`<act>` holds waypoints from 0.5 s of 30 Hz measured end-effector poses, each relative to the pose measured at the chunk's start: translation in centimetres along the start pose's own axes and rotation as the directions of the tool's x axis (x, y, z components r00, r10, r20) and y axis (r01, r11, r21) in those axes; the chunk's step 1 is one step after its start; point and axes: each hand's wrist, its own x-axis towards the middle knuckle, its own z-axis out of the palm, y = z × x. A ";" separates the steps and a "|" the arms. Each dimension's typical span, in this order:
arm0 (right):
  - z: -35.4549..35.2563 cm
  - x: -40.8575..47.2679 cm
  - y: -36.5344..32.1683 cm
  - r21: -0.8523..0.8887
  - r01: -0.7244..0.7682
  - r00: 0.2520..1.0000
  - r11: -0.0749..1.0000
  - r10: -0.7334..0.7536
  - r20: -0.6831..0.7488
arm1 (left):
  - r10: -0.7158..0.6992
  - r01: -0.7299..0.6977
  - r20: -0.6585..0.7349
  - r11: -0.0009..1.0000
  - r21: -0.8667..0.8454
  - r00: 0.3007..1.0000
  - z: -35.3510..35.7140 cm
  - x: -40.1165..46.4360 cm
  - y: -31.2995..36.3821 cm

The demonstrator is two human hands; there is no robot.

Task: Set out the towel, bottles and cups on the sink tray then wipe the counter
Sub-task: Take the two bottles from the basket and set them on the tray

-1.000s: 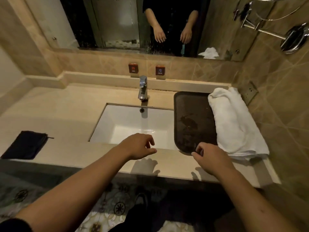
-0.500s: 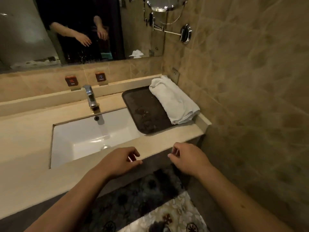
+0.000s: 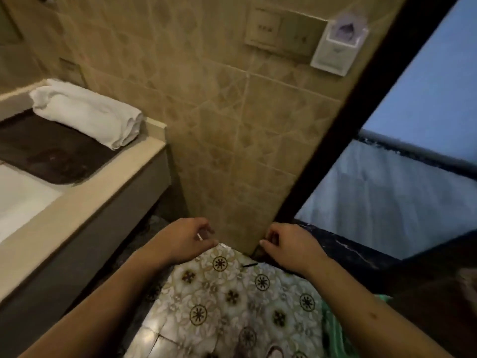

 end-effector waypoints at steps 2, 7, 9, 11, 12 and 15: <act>-0.6 -3.1 4.5 0.027 -0.099 0.994 0.995 0.100 -0.033 | 0.055 -0.056 0.041 0.998 0.024 0.998 2.2 1.7 3.9; -2.4 -11.5 16.5 0.138 -0.312 0.935 0.940 0.330 -0.129 | 0.226 -0.237 0.181 0.970 0.044 0.957 9.0 6.2 15.1; -3.1 -15.0 21.4 0.161 -0.389 0.897 0.907 0.413 -0.159 | 0.274 -0.293 0.223 0.954 0.059 0.935 12.2 7.6 20.1; -3.7 -18.7 26.7 0.195 -0.452 0.855 0.871 0.485 -0.185 | 0.314 -0.343 0.272 0.937 0.069 0.910 16.0 9.0 25.5; -3.9 -20.5 29.4 0.219 -0.473 0.835 0.853 0.514 -0.195 | 0.329 -0.365 0.295 0.928 0.074 0.897 18.0 9.7 28.2; -4.5 -25.9 37.6 0.302 -0.520 0.786 0.799 0.586 -0.199 | 0.359 -0.416 0.359 0.904 0.093 0.861 24.1 11.7 36.4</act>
